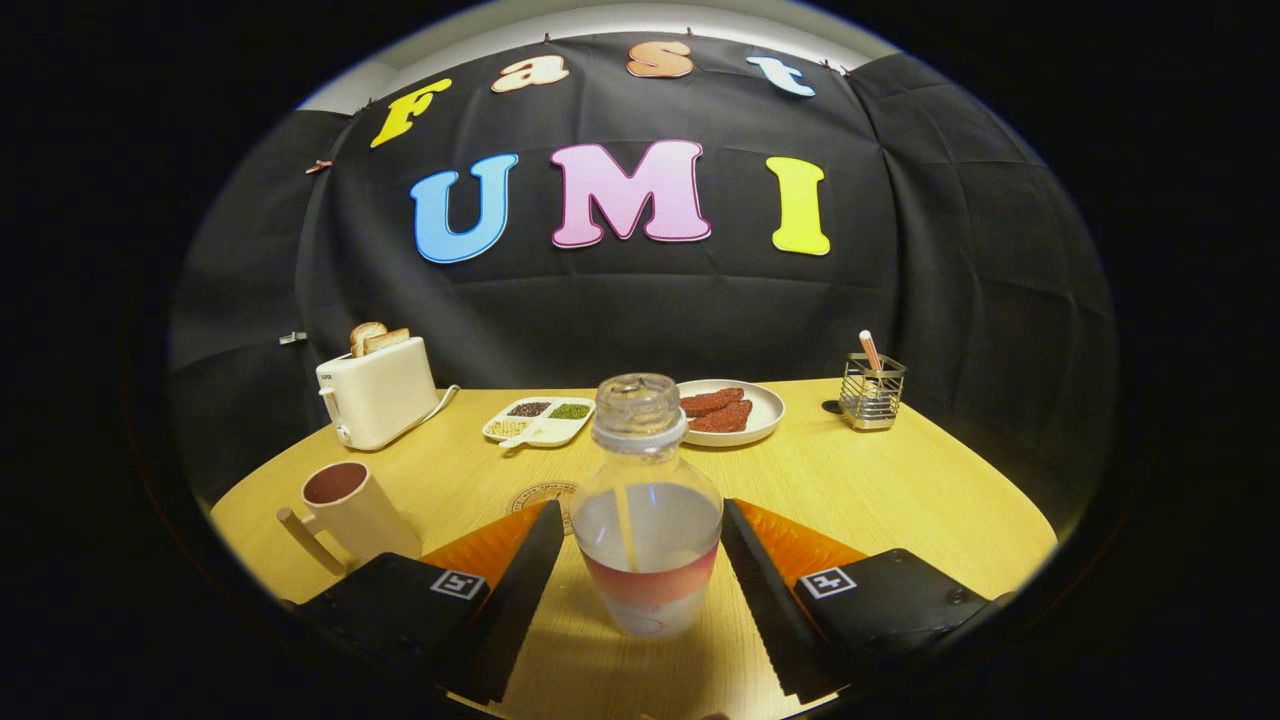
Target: Take the bottle from table, then pour the juice into the cup, finally place the bottle on the coaster
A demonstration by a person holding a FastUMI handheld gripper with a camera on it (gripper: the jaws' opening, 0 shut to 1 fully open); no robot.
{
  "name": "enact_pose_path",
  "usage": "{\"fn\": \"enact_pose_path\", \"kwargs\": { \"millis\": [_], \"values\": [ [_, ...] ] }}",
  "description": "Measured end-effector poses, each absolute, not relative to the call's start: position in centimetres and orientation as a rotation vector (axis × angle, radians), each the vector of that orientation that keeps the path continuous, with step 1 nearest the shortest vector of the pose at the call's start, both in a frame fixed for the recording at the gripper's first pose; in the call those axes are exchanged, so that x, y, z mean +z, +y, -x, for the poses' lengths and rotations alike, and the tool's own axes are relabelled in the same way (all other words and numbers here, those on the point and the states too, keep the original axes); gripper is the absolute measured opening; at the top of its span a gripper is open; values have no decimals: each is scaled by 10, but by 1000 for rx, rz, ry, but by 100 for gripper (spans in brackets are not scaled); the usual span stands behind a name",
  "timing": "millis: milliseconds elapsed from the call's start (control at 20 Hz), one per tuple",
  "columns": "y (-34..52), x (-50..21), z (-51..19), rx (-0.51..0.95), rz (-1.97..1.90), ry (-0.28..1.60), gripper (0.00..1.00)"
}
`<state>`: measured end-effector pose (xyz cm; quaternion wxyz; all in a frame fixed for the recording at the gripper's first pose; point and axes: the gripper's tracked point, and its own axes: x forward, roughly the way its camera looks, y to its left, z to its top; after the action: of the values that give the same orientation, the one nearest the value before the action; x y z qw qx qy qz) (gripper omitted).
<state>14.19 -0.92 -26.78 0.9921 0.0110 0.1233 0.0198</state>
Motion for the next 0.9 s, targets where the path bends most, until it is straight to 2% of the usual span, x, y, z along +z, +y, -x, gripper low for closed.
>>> {"fn": "enact_pose_path", "kwargs": {
  "millis": [550,650,700,900],
  "values": [
    [-11,-282,-157,22,-42,251,97],
    [-12,-282,-158,18,-37,246,89],
    [-12,-283,-160,20,-29,249,80],
    [1,-285,-161,85,36,266,77]
  ]
}}
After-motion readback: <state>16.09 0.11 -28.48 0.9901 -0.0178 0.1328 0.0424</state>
